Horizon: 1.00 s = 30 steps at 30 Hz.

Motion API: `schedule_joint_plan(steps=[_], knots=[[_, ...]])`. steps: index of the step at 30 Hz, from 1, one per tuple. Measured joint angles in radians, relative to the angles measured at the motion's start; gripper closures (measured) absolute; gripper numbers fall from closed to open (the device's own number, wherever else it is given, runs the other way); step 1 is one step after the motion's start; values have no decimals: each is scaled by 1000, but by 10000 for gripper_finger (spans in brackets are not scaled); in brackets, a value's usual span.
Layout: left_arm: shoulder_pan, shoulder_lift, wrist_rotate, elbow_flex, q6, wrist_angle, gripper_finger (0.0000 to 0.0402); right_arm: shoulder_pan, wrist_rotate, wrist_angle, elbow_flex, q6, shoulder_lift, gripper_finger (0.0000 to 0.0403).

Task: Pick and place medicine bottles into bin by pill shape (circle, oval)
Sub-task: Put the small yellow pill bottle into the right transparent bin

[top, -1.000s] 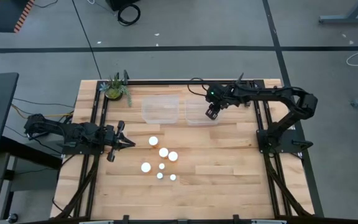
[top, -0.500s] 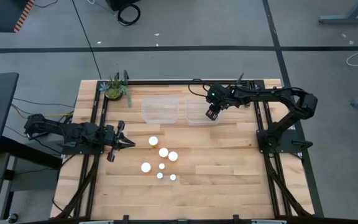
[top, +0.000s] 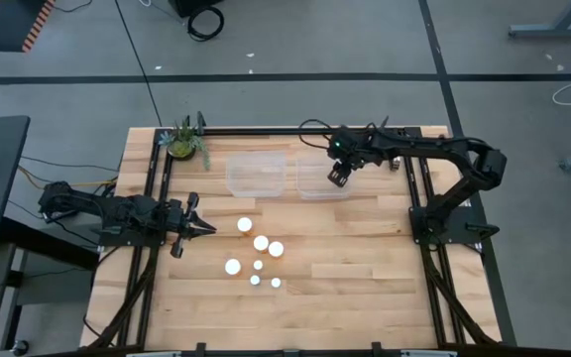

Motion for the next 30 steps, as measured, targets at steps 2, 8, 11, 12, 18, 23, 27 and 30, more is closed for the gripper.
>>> schedule_joint_plan(steps=[2,8,11,12,18,23,27,30], knots=[[0,0,0,0,0,0,366,16,5,-23,29,1,0,221],[0,0,0,0,0,0,373,102,4,4,62,1,0,212],[0,0,0,0,0,0,373,150,-9,29,62,9,0,206],[0,0,0,0,0,0,372,166,-16,36,62,16,0,204],[0,0,0,0,0,0,364,285,-29,96,62,57,0,203],[0,0,0,0,0,0,367,405,-29,149,62,95,0,203],[0,0,0,0,0,0,372,508,-29,183,62,144,0,203],[0,0,0,0,0,0,374,591,-16,221,62,186,0,203]])
